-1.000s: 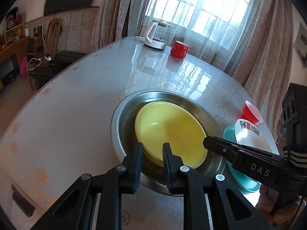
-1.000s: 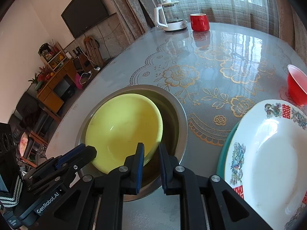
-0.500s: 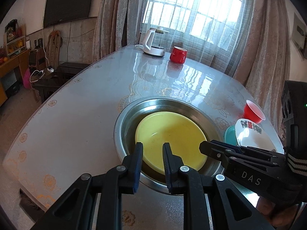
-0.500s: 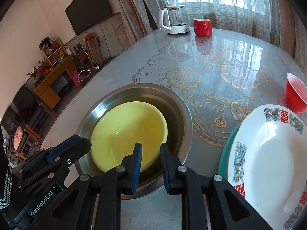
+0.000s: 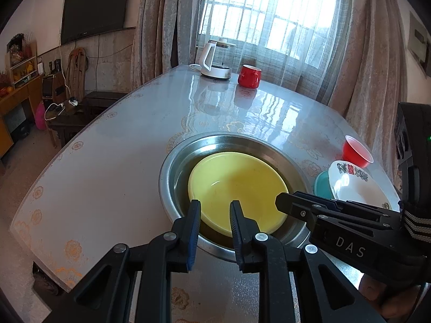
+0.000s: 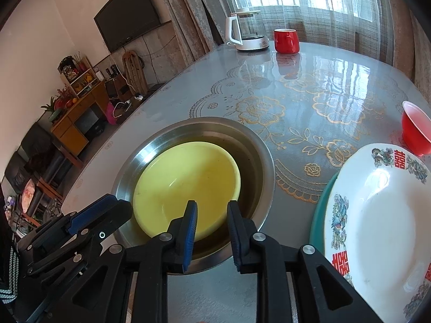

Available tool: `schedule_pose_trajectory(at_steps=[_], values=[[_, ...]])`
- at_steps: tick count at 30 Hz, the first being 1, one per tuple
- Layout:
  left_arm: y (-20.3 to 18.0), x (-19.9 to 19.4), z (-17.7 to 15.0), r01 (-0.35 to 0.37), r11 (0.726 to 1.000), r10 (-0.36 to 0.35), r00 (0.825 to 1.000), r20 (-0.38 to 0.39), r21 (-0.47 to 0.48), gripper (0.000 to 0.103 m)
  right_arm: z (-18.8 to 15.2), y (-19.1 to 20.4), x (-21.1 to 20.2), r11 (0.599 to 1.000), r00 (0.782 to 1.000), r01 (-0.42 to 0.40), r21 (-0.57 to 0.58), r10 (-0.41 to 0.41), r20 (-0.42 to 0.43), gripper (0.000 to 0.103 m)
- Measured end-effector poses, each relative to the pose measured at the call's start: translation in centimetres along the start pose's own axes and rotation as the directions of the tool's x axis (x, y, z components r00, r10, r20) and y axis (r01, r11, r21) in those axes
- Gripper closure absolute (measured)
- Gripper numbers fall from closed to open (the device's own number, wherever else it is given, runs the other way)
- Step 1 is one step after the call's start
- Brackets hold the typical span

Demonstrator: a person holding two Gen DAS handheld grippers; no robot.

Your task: Organize plates and bowls

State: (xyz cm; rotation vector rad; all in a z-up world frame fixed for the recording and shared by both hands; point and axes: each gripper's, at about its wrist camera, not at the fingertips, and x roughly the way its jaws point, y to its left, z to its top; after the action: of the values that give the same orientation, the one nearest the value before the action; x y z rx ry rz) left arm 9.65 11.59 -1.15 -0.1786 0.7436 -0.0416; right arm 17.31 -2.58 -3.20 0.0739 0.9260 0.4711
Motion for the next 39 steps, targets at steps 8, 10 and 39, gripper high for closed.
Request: schedule_pose_trajectory(at_steps=[8,10,39], values=[[0.1,0.2,-0.2,-0.018,1.0,0.018,1.0,-0.005,-0.005,0.081,-0.2,0.1,-0.1,1.0,1.0,-0.002,0.004,0.002,0.016,0.08],[0.1,0.3,-0.2,-0.023,1.0,0.023,1.0,-0.005,-0.004,0.081,-0.4,0.1,-0.3,1.0,1.0,-0.005,0.008,0.005,0.021,0.08],[-6.8,-1.7,-0.5,0.035,0.99,-0.04,0.999,0.034,0.139,0.08,-1.8,-8.2,-8.0,0.974,0.982,-0.032,0.223,-0.011,0.187,0.077]])
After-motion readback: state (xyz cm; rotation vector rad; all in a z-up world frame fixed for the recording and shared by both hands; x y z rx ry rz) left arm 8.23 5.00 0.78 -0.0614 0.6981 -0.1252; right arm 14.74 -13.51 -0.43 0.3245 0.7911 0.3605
